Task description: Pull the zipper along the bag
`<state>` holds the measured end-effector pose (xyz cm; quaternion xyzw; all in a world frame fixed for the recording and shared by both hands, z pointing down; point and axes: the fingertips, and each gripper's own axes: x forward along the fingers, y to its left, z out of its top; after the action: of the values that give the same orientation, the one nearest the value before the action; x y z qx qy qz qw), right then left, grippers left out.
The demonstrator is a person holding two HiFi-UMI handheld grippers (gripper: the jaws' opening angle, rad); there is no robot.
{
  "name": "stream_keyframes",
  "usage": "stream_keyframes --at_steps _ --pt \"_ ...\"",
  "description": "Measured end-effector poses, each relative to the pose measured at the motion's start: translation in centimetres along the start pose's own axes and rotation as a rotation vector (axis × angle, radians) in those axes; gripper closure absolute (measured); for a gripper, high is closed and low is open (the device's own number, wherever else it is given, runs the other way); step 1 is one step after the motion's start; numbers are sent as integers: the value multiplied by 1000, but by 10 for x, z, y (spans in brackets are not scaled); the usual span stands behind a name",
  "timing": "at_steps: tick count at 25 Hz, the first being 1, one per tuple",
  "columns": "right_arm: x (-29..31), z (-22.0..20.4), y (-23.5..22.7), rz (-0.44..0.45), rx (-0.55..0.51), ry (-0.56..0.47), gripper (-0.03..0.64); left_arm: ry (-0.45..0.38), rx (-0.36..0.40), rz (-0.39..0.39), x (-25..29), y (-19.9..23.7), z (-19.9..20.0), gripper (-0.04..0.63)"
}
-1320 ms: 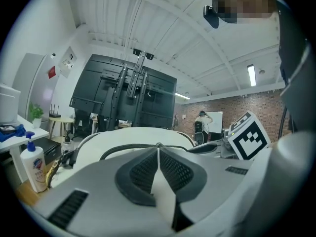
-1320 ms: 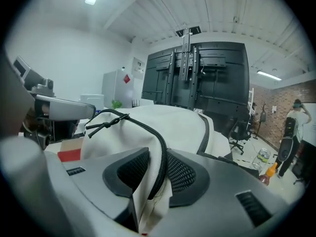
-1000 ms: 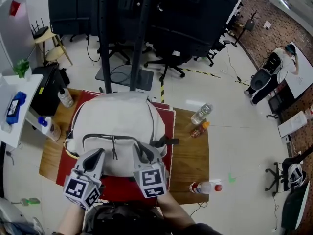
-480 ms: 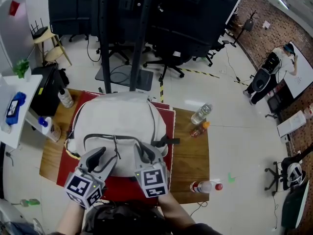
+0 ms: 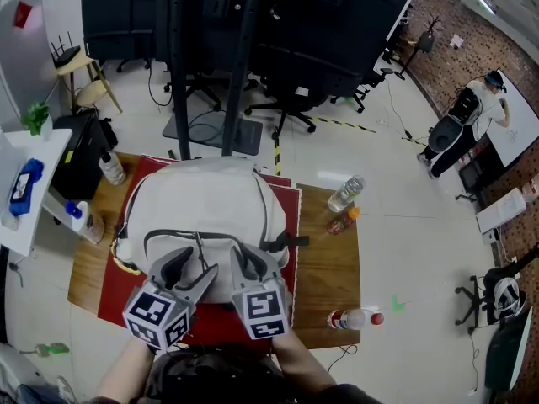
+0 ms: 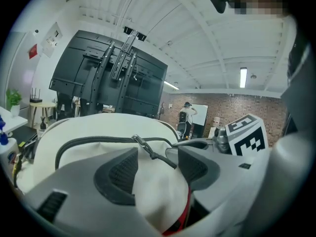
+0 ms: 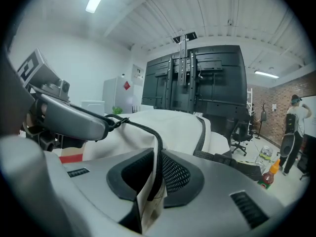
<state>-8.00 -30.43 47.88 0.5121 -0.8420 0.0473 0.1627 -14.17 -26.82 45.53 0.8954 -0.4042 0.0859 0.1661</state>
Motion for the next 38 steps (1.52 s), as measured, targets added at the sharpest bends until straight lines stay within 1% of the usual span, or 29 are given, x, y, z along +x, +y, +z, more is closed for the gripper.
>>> stream_keyframes --at_steps 3,5,8,11,13,14,15,17,19,21,24,28,31,33,38 --pt "-2 1 1 3 -1 1 555 18 -39 25 7 4 -3 313" --pt "-2 1 1 5 -2 0 556 29 -42 45 11 7 -4 313" --pt "-2 0 0 7 -2 -2 555 25 -49 55 14 8 -3 314" --pt "-2 0 -1 9 -3 -3 555 19 -35 79 12 13 -2 407" --pt "-2 0 0 9 -6 -4 555 15 -21 98 8 17 -2 508" --pt "-2 0 -1 9 -7 -4 555 13 -17 99 7 18 -2 544" --pt "-2 0 -1 9 -8 -5 555 12 -16 94 7 18 -2 554" --pt "-1 -1 -1 9 -10 -6 555 4 -13 84 5 19 0 560" --pt "-2 -1 -1 7 -11 -10 555 -25 -18 87 0 23 4 556" --pt "-3 0 -1 3 -13 -15 555 -61 -35 92 -6 29 11 557" --pt "-3 -1 -1 1 -16 -17 555 -86 -59 84 -12 38 16 557" --pt "-2 1 0 2 -21 -18 555 -86 -49 83 -19 46 17 558" --pt "-3 3 1 -6 -29 -32 555 -116 -81 76 -24 48 21 558" --pt "-4 4 2 -11 -35 -39 556 -127 -90 78 -27 51 20 558" --pt "-3 4 2 -9 -38 -42 556 -121 -68 78 -28 57 24 557"
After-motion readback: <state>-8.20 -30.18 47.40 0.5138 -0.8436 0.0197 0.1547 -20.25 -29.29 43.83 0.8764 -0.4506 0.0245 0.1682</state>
